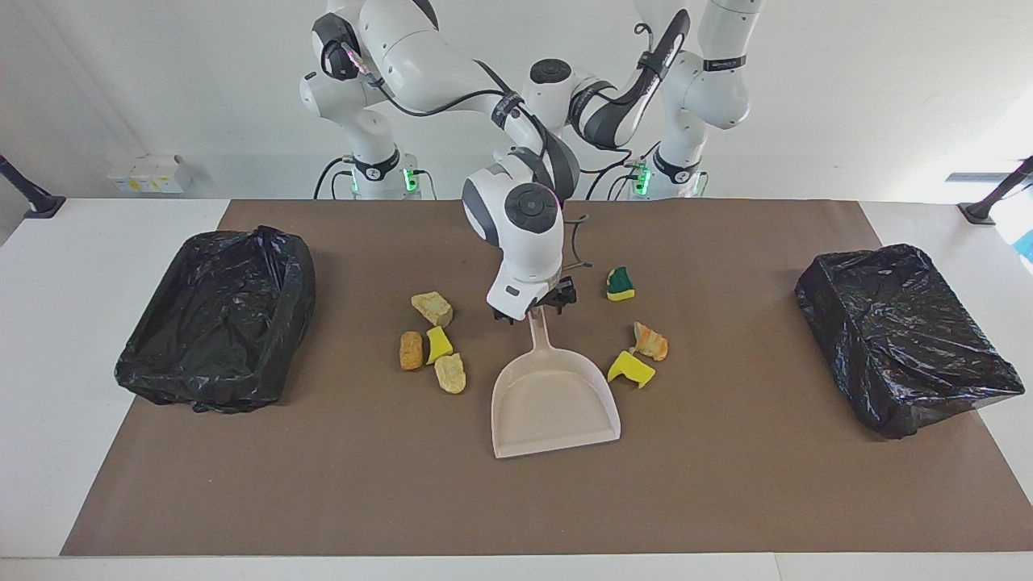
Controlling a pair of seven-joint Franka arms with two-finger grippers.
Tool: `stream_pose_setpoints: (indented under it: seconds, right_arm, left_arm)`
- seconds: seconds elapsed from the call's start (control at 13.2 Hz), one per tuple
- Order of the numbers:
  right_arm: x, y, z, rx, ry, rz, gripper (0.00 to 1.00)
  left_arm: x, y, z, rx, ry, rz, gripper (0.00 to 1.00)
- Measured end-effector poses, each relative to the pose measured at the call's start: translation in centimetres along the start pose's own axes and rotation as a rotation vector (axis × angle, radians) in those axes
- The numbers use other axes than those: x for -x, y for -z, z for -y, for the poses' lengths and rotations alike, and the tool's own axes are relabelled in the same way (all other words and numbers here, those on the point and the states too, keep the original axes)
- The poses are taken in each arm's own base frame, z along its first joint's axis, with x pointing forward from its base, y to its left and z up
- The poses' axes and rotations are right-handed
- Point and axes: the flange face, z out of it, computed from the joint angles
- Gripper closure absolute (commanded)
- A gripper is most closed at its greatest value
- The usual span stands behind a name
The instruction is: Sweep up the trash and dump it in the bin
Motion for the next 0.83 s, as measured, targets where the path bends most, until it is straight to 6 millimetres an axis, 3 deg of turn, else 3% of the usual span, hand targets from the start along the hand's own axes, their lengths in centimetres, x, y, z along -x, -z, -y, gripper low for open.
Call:
stream_pose_setpoints:
  seconds: [0.08,0.15,0.3,0.38,0.53,0.61,0.83]
  right_arm:
    - [0.1,-0.3,0.4,0.001,0.005,0.000,0.08]
    - [0.1,-0.7,0.9,0.000,0.013,-0.009,0.18]
    - [0.0,-1.5,1.4,-0.004,0.024,-0.029,0.54]
    - [0.0,-1.9,1.4,-0.003,0.025,-0.027,0.63]
    - [0.1,-2.6,1.2,0.004,0.024,-0.014,0.88]
    - [0.2,-2.9,1.1,0.008,0.024,-0.007,1.00]
    - [0.2,-3.1,0.9,0.008,0.023,-0.002,1.00]
  left_arm:
    - [0.0,-0.5,-0.1,0.002,0.003,-0.002,0.00]
    - [0.0,-1.1,-0.3,0.003,0.009,-0.004,0.00]
    - [0.2,-2.2,-0.7,0.007,0.013,-0.011,0.00]
    - [0.2,-2.4,-0.9,0.008,0.015,-0.013,0.00]
    - [0.1,-2.5,-1.1,0.009,0.021,-0.015,0.02]
    - [0.2,-2.5,-1.1,0.009,0.022,-0.016,0.11]
    - [0.2,-2.5,-1.0,0.006,0.022,-0.015,0.31]
